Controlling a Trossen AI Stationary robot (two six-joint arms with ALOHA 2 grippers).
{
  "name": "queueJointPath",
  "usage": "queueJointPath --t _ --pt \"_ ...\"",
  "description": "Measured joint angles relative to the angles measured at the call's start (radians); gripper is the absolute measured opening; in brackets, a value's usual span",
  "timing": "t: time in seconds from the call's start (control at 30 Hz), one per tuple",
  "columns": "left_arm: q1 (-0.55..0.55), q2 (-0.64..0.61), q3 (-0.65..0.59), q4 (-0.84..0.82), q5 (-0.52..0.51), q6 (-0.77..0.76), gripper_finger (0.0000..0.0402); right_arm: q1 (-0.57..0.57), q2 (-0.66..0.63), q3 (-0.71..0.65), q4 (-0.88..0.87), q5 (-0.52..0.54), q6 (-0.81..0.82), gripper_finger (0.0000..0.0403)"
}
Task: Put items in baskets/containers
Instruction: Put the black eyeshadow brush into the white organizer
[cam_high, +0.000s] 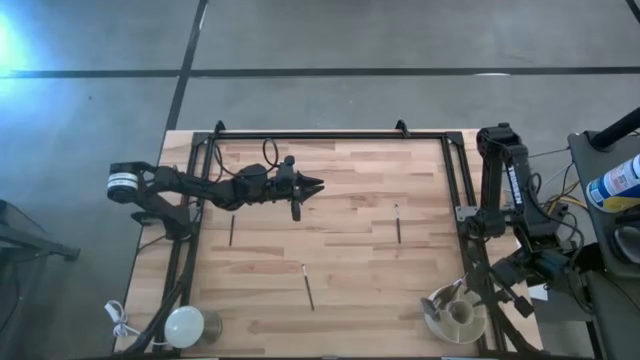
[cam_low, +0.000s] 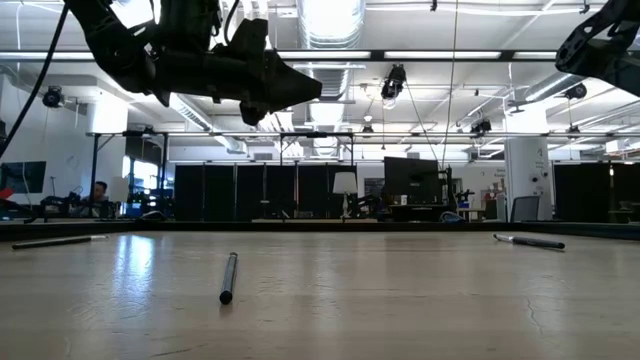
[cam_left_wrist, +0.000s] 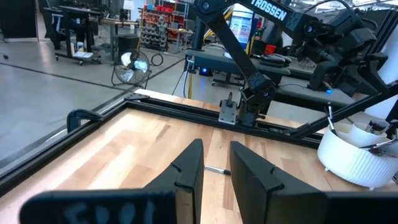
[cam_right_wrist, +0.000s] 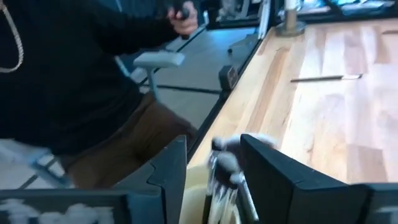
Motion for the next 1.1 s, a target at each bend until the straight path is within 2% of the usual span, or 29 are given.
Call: queueJointPath --t 0.17,0.4,0.6,0.73,0.87,1.03,1.1 --pt "0.002 0.000 0.000 -0.003 -0.006 0.002 0.0071 -0.099 0.000 0.034 -0.004 0.006 -0.087 0.0114" --pt "0.004 0.000 0.000 -0.052 -0.054 0.029 0.0062 -0.417 -0.003 0.033 -0.097 -0.037 -0.145 0.0018" --pt "0.005 0.000 -0.001 -0.142 -0.057 0.017 0.0029 -0.774 -0.006 0.022 -0.076 -0.213 -0.222 0.0008" --pt "0.005 0.000 -0.006 -0.180 -0.057 0.022 0.0006 -1.019 -0.005 0.005 0.046 -0.365 -0.343 0.0008" --pt "0.008 0.000 -0.025 -0.175 -0.057 0.025 0.0002 -1.248 0.010 -0.009 0.190 -0.540 -0.465 0.0008" --pt "0.015 0.010 -0.093 -0.069 -0.057 0.024 0.0001 -1.490 0.077 -0.010 0.336 -0.733 -0.571 0.0008" --pt "0.021 0.020 -0.129 0.011 -0.057 0.024 0.0000 -1.558 0.121 -0.010 0.397 -0.767 -0.599 0.0008"
